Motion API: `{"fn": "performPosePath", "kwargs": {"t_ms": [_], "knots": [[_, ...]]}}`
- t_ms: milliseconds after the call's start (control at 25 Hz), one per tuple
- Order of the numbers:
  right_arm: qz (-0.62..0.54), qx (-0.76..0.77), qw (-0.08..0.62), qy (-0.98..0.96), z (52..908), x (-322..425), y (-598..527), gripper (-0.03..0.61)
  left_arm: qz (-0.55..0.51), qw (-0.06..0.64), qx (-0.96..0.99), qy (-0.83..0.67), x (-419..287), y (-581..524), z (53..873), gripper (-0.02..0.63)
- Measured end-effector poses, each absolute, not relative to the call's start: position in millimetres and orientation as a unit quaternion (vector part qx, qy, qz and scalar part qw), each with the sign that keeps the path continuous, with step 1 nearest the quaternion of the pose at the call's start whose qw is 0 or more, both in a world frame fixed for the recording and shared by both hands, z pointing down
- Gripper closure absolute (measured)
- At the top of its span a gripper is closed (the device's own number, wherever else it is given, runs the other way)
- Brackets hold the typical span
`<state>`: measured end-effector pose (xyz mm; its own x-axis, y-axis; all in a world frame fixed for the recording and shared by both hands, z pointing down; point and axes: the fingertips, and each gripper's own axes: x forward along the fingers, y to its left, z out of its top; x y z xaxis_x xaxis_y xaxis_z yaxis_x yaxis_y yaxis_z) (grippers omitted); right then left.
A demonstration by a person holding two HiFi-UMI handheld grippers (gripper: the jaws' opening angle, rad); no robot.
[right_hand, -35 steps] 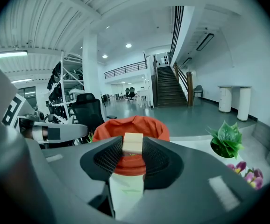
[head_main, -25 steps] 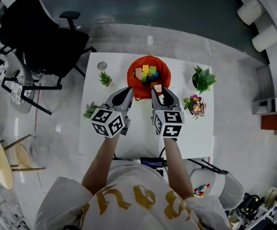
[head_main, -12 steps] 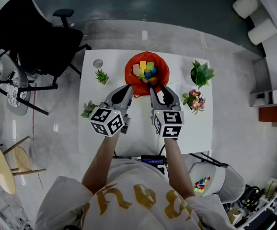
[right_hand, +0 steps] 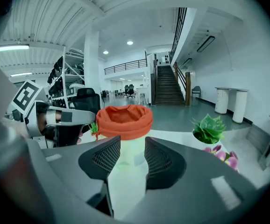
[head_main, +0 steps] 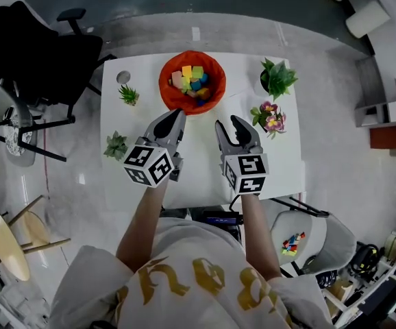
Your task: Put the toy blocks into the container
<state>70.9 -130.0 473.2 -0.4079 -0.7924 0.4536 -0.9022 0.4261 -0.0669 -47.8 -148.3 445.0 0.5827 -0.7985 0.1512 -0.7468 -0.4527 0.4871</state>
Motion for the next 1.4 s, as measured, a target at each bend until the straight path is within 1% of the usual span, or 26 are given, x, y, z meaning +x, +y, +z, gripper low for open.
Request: {"fn": "performPosePath", "kwargs": {"t_ms": [480, 1000, 1120, 1400], "knots": [[0.175, 0.484, 0.241, -0.823, 528.5, 112.6, -69.3, 0.362, 0.009, 0.287, 0.837, -0.465, -9.7, -83.7, 492.1, 0.614], [0.192, 0.469, 0.303, -0.807, 585.3, 141.6, -52.7, 0.316, 0.052, 0.305, 0.836, -0.454, 13.4, -73.0, 531.1, 0.614], [0.2, 0.465, 0.312, -0.804, 596.6, 144.7, -51.8, 0.311, 0.059, 0.312, 0.834, -0.452, 17.3, -72.4, 538.9, 0.614], [0.227, 0.459, 0.327, -0.794, 622.6, 147.5, -51.8, 0.275, 0.078, 0.325, 0.832, -0.443, 25.9, -77.5, 557.8, 0.614]]}}
